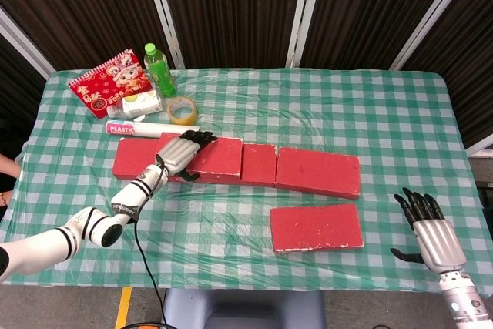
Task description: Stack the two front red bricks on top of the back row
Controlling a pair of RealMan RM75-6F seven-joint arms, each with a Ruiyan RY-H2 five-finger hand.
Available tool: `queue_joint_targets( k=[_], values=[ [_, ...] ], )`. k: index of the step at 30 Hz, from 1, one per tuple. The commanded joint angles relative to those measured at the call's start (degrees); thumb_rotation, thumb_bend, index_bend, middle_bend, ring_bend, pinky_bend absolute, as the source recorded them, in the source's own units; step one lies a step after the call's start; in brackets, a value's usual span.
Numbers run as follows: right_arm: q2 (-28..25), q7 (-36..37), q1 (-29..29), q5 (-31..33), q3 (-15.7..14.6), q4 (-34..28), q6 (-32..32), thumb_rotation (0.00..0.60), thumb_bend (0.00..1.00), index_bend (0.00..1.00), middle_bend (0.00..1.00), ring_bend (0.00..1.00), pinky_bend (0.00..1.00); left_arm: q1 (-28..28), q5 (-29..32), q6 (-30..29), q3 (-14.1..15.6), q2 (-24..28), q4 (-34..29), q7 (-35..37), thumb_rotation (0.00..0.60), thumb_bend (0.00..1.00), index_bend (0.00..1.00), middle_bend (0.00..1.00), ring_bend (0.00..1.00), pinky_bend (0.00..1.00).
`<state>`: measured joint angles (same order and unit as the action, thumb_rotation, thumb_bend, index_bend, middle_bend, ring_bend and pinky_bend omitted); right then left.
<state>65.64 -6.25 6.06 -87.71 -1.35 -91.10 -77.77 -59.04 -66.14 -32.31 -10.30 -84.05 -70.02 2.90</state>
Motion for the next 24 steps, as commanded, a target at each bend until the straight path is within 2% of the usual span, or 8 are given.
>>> queue_joint_targets(
  k=[1,7,10,14,17,20,22,24],
  values=[
    [0.1,0.0,0.0,-0.2,0.0,0.1,-0.1,0.600,0.13,0.00,0.00,0.00,0.00,0.4,-0.7,-1.0,0.0,0.7,-1.1,-0.1,0.600,0.30,0.00,0.00,0.00,0.02],
    [0.9,1.0,0.3,-2.5,-0.7,1.0,-0.6,0.600,0.13,0.00,0.00,0.00,0.00,3.7,-4.3,-7.1,1.6,6.2,-9.9,-2.5,0.600,0.30,0.00,0.00,0.00,0.02],
    [1.1,3.6,0.7,-4.8,-1.5,1.3,-0.6,0.600,0.13,0.00,0.00,0.00,0.00,7.4,-6.2,-11.7,4.1,10.3,-15.9,-4.9,0.600,0.30,0.00,0.00,0.00,0.02],
    [1.7,7.0,1.9,-7.8,-2.4,1.2,-0.2,0.600,0.13,0.00,0.00,0.00,0.00,15.6,-10.2,-21.4,9.4,15.2,-22.6,-7.3,0.600,0.29,0.00,0.00,0.00,0.02],
    [2.2,6.3,3.6,-8.6,-2.1,-0.4,1.7,0.600,0.13,0.00,0.00,0.00,0.00,22.7,-13.3,-29.6,13.7,16.4,-23.7,-8.8,0.600,0.29,0.00,0.00,0.00,0.02],
    [2.7,3.6,6.1,-8.0,-1.3,-3.1,5.4,0.600,0.13,0.00,0.00,0.00,0.00,29.2,-15.7,-36.9,16.7,15.3,-21.8,-8.1,0.600,0.29,0.00,0.00,0.00,0.02],
    [3.2,1.7,7.8,-6.6,-0.8,-4.8,8.8,0.600,0.13,0.00,0.00,0.00,0.00,32.3,-16.8,-40.2,17.8,14.2,-19.8,-6.5,0.600,0.29,0.00,0.00,0.00,0.02],
    [3.3,1.1,8.3,-6.0,-0.6,-5.4,9.9,0.600,0.13,0.00,0.00,0.00,0.00,33.1,-17.2,-41.1,18.0,13.9,-19.1,-6.0,0.600,0.29,0.00,0.00,0.00,0.02]
  ],
)
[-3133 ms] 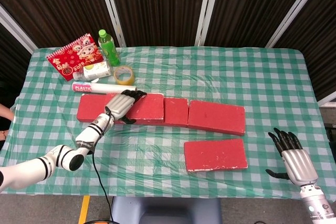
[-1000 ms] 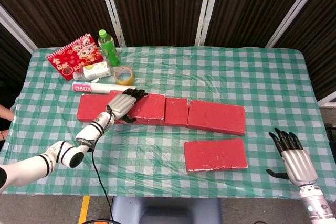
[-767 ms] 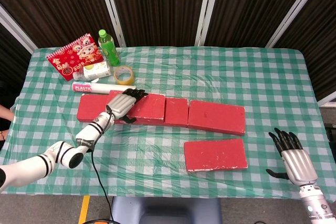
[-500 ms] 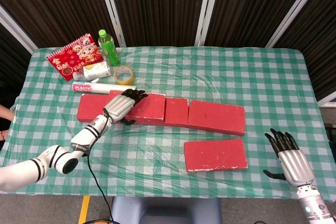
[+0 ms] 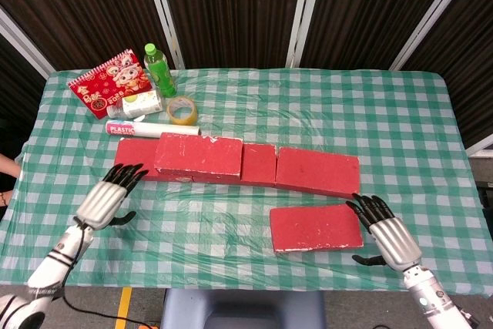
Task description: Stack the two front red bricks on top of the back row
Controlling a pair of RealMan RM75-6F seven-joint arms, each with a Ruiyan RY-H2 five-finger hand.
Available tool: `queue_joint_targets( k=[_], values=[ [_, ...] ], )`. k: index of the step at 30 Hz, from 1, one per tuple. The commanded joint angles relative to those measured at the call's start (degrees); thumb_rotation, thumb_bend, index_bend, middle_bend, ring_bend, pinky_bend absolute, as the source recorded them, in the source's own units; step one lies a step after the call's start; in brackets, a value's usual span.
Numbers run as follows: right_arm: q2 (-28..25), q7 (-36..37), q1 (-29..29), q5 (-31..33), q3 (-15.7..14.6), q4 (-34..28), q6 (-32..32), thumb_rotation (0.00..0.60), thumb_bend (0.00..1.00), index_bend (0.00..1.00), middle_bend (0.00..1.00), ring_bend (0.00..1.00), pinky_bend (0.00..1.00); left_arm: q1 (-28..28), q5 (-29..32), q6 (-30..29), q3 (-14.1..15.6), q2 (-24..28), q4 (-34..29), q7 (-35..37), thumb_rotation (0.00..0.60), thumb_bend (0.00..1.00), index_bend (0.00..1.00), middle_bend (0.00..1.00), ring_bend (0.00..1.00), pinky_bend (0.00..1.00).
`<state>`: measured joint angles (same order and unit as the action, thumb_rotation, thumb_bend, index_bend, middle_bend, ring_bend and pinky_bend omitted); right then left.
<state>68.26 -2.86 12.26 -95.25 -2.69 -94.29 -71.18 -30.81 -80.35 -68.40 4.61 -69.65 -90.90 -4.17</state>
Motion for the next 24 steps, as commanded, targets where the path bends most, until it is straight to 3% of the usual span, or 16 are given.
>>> queue_joint_targets(
  k=[1,5,8,14,23,24],
  values=[
    [0.8,-3.0,2.7,2.2,1.0,-2.6,4.4,0.600,0.13,0.00,0.00,0.00,0.00,5.6,-3.3,-5.7,3.3,-0.9,2.5,1.7,0.600,0.29,0.00,0.00,0.00,0.02],
    [5.4,-11.3,8.1,9.6,3.5,-4.3,15.0,0.600,0.12,0.00,0.00,0.00,0.00,9.9,-4.0,-8.7,4.1,-3.4,7.9,7.6,0.600,0.29,0.00,0.00,0.00,0.02],
    [8.2,-17.0,10.5,16.1,5.2,-4.8,18.8,0.600,0.12,0.00,0.00,0.00,0.00,10.1,-5.0,-8.7,3.4,-3.7,10.1,9.8,0.600,0.29,0.00,0.00,0.00,0.02],
    [12.8,-23.4,13.4,24.7,6.1,-3.7,21.6,0.600,0.12,0.00,0.00,0.00,0.00,10.3,-5.2,-7.1,2.3,-3.5,11.9,12.7,0.600,0.30,0.00,0.00,0.00,0.02],
    [15.0,-25.8,15.4,31.1,5.8,-3.0,21.6,0.600,0.12,0.00,0.00,0.00,0.00,10.7,-5.5,-5.4,0.9,-3.3,12.3,13.4,0.600,0.29,0.00,0.00,0.00,0.02],
    [15.1,-25.9,15.5,31.2,5.8,-3.1,21.2,0.600,0.12,0.00,0.00,0.00,0.04,10.7,-5.5,-5.3,0.8,-3.2,12.3,13.3,0.600,0.29,0.00,0.00,0.00,0.02]
  ],
)
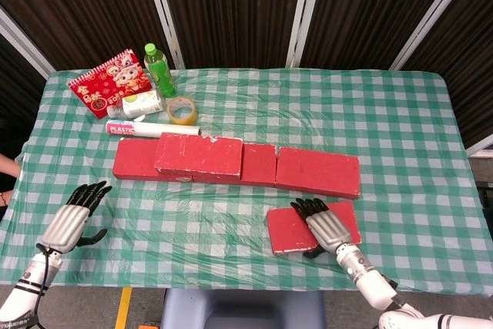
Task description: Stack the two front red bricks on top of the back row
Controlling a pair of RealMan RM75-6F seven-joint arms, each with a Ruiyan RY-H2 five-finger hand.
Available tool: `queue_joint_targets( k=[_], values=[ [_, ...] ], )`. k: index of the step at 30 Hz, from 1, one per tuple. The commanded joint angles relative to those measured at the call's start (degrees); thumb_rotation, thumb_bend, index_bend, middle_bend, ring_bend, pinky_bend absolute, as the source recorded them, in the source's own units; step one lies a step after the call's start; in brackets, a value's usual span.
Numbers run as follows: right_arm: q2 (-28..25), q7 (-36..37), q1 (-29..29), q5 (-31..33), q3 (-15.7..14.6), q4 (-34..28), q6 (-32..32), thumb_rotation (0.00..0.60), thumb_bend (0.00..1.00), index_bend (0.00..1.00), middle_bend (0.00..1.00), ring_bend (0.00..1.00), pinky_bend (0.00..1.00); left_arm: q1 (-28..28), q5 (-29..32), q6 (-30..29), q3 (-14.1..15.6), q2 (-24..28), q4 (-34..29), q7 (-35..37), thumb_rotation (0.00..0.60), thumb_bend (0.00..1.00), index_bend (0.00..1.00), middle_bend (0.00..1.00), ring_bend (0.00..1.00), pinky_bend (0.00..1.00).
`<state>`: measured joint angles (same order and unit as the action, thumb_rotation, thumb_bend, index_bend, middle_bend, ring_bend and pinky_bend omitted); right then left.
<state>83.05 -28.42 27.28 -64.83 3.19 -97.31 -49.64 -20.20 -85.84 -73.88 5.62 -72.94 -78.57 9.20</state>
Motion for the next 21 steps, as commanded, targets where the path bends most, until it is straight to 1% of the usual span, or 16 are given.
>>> queue_joint_targets(
  k=[1,2,3,4,5,6,7,9,12,16,19,21],
  values=[
    [0.3,-0.1,0.5,0.8,-0.1,-0.2,-0.7,0.600,0.12,0.02,0.01,0.00,0.09,0.2,-0.1,0.2,-0.3,0.1,-0.1,-0.1,0.600,0.29,0.00,0.00,0.00,0.02],
    [0.3,0.1,0.4,0.6,-0.2,-0.4,-1.3,0.600,0.12,0.06,0.05,0.01,0.16,0.2,-0.2,0.3,-0.4,0.1,-0.1,-0.2,0.600,0.29,0.00,0.00,0.00,0.02],
    [0.3,0.3,0.3,0.3,-0.2,-0.5,-1.9,0.600,0.12,0.16,0.11,0.06,0.25,0.3,-0.3,0.3,-0.5,0.1,-0.2,-0.2,0.600,0.29,0.00,0.00,0.00,0.02],
    [0.2,0.5,0.2,0.2,-0.4,-0.6,-2.3,0.600,0.12,0.23,0.16,0.10,0.31,0.4,-0.3,0.4,-0.5,0.1,-0.2,-0.3,0.600,0.29,0.00,0.00,0.00,0.02],
    [0.2,0.9,0.2,-0.1,-0.5,-0.9,-2.8,0.600,0.12,0.34,0.25,0.17,0.40,0.4,-0.3,0.6,-0.7,0.1,-0.2,-0.4,0.600,0.29,0.00,0.00,0.00,0.02],
    [0.2,1.0,0.1,-0.6,-0.5,-0.9,-3.4,0.600,0.12,0.41,0.29,0.23,0.44,0.5,-0.2,0.7,-0.8,0.1,-0.2,-0.5,0.600,0.29,0.00,0.00,0.00,0.02],
    [0.2,1.1,-0.1,-1.1,-0.7,-1.0,-4.0,0.600,0.12,0.47,0.34,0.28,0.46,0.5,-0.2,0.9,-0.9,0.1,-0.2,-0.6,0.600,0.29,0.00,0.00,0.00,0.02],
    [0.2,1.6,-0.4,-2.1,-0.9,-1.3,-5.3,0.600,0.12,0.54,0.39,0.34,0.48,0.6,-0.1,1.1,-1.1,0.1,-0.3,-0.8,0.600,0.30,0.00,0.00,0.00,0.02],
    [-0.4,2.6,-0.7,-3.6,-1.1,-1.9,-6.6,0.600,0.12,0.58,0.42,0.37,0.48,0.8,-0.2,1.3,-1.4,0.1,-0.5,-1.1,0.600,0.29,0.00,0.00,0.00,0.02],
    [-2.2,4.1,-0.8,-5.2,-1.0,-3.8,-7.9,0.600,0.12,0.59,0.43,0.37,0.48,1.0,-0.4,1.4,-1.6,0.2,-0.7,-1.6,0.600,0.29,0.00,0.00,0.00,0.02],
    [-4.3,5.4,-0.7,-5.9,0.1,-6.0,-9.0,0.600,0.12,0.59,0.43,0.37,0.48,1.3,-0.6,1.2,-1.8,0.3,-1.0,-2.1,0.600,0.29,0.00,0.00,0.00,0.02],
    [-5.9,5.5,-0.2,-5.6,1.7,-7.4,-9.8,0.600,0.12,0.59,0.43,0.37,0.48,1.5,-0.7,1.0,-2.0,0.3,-1.1,-2.5,0.600,0.29,0.00,0.00,0.00,0.02]
  ],
)
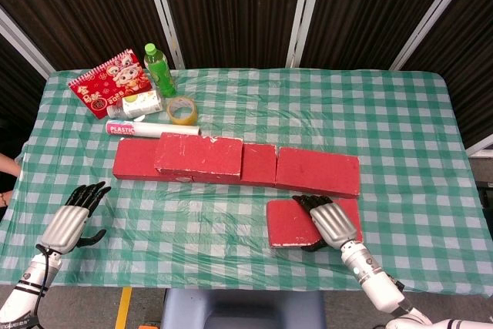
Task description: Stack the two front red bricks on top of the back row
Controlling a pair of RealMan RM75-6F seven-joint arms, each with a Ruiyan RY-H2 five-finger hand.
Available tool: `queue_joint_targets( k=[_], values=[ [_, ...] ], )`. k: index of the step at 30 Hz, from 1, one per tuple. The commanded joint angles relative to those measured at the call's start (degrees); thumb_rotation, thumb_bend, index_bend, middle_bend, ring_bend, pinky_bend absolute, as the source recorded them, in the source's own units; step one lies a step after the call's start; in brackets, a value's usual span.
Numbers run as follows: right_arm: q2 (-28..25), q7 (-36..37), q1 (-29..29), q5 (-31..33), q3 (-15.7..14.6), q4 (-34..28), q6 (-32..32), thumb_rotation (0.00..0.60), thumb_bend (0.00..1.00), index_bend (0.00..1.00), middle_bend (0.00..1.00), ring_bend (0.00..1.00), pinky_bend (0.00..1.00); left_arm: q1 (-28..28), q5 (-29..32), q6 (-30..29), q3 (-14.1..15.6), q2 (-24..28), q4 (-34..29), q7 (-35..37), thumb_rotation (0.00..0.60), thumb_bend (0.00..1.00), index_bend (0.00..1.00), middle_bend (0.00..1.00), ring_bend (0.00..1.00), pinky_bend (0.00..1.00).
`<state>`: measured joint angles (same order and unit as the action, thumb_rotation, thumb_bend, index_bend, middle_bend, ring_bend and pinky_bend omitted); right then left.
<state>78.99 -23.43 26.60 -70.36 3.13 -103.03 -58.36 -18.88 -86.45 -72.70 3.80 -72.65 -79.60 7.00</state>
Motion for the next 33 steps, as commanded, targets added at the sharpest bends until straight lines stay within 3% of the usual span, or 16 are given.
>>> queue_joint_targets(
  k=[1,8,14,20,33],
  values=[
    [-2.3,0.4,1.0,0.5,2.8,-2.1,-1.2,0.600,0.12,0.59,0.43,0.37,0.48,0.2,-0.1,-0.2,-0.2,0.0,-0.2,-0.4,0.600,0.29,0.00,0.00,0.00,0.02],
    [-2.2,-3.7,9.4,14.1,13.2,0.1,1.5,0.600,0.12,0.59,0.43,0.37,0.48,0.3,0.4,0.7,-0.9,-0.6,-0.1,-2.4,0.600,0.29,0.00,0.00,0.00,0.02],
    [1.1,-11.2,18.3,28.4,17.4,8.4,3.8,0.600,0.12,0.59,0.43,0.37,0.48,0.5,1.1,1.2,-1.5,-1.0,0.2,-3.5,0.600,0.30,0.00,0.00,0.00,0.02],
    [2.3,-14.6,22.8,35.2,16.0,12.8,5.9,0.600,0.12,0.58,0.43,0.37,0.48,0.3,2.3,2.6,-2.1,-1.1,0.4,-4.0,0.600,0.30,0.00,0.00,0.00,0.02],
    [5.6,-11.8,26.9,42.1,13.7,18.3,10.0,0.600,0.12,0.57,0.43,0.37,0.48,0.5,2.6,3.2,-2.7,-1.1,0.3,-4.2,0.600,0.30,0.00,0.00,0.00,0.02]
  ],
)
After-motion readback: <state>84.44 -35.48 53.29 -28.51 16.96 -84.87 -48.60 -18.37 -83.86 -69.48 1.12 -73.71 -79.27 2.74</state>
